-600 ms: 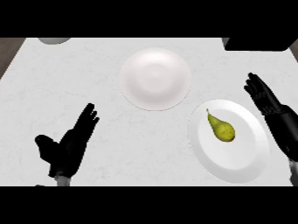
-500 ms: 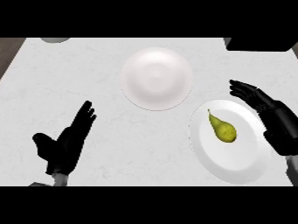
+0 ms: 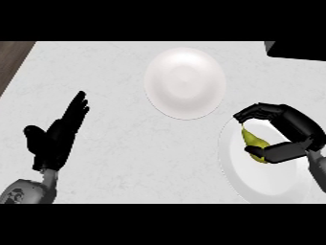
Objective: Pick the pear from the plate and place it in the plate
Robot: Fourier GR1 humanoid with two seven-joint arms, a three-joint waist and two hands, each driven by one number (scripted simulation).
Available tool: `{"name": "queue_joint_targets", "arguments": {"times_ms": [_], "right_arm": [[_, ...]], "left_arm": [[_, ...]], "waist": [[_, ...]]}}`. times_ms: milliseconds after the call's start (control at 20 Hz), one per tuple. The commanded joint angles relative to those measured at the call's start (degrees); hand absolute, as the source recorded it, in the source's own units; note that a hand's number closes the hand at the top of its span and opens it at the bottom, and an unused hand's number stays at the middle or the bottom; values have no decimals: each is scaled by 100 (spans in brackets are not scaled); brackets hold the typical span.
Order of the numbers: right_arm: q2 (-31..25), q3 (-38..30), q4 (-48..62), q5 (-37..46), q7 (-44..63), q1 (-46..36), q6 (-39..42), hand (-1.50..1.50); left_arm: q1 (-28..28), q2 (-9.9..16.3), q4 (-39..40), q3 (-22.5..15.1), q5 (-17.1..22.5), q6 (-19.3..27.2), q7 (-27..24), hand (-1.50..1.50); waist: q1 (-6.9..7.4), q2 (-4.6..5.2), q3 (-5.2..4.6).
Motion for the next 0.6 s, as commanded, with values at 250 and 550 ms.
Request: {"name": "queue_joint_targets", "arguments": {"times_ms": [250, 550], "right_arm": [[-296, 498, 1949, 924, -1628, -932, 2357, -150], [-527, 892, 2634, 1978, -2510, -1721, 2606, -150]], "left_arm": [[-324, 262, 488, 378, 65, -192, 17, 0], [-624, 73, 667, 316, -2, -102, 218, 0]], "waist": [[-91, -45, -10], [-175, -64, -9]]}}
